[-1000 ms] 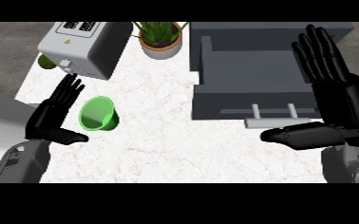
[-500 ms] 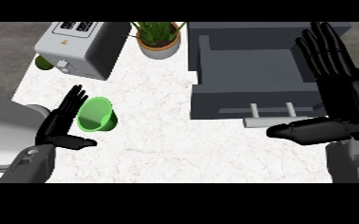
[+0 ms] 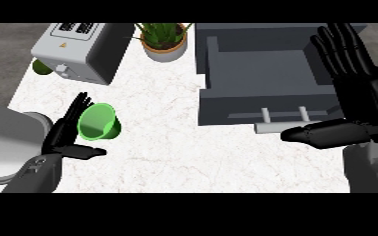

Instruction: Pick up the cup, place it into the drawer and close the drawer

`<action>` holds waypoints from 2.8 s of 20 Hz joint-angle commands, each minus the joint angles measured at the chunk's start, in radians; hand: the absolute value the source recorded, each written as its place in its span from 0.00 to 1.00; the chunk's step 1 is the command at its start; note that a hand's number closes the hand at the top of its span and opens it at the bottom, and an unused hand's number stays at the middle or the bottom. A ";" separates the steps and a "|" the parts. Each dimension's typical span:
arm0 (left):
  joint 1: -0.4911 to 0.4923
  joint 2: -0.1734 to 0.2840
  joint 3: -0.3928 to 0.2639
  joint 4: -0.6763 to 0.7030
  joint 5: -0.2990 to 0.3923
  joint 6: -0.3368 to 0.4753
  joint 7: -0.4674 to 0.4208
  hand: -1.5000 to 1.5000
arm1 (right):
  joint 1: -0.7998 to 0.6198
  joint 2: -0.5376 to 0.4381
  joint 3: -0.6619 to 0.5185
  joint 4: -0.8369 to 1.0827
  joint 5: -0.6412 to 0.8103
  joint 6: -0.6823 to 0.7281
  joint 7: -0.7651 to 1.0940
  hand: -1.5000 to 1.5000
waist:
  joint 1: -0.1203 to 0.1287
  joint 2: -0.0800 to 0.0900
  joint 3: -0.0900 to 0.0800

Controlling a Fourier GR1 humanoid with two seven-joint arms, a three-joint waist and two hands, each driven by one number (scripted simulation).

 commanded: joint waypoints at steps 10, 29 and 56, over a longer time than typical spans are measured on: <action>-0.044 -0.034 -0.004 0.059 -0.024 -0.050 -0.131 0.00 | -0.015 -0.015 -0.003 -0.036 -0.020 0.008 0.050 0.00 | -0.014 0.004 -0.001; -0.086 -0.110 0.031 -0.060 -0.002 0.119 -0.286 1.00 | -0.021 -0.038 -0.029 0.000 -0.024 0.024 0.039 0.00 | -0.002 0.001 0.000; -0.355 -0.350 -0.066 -0.600 0.121 0.317 0.271 1.00 | 0.006 -0.033 -0.063 -0.006 -0.001 -0.009 0.033 0.00 | 0.043 -0.023 0.006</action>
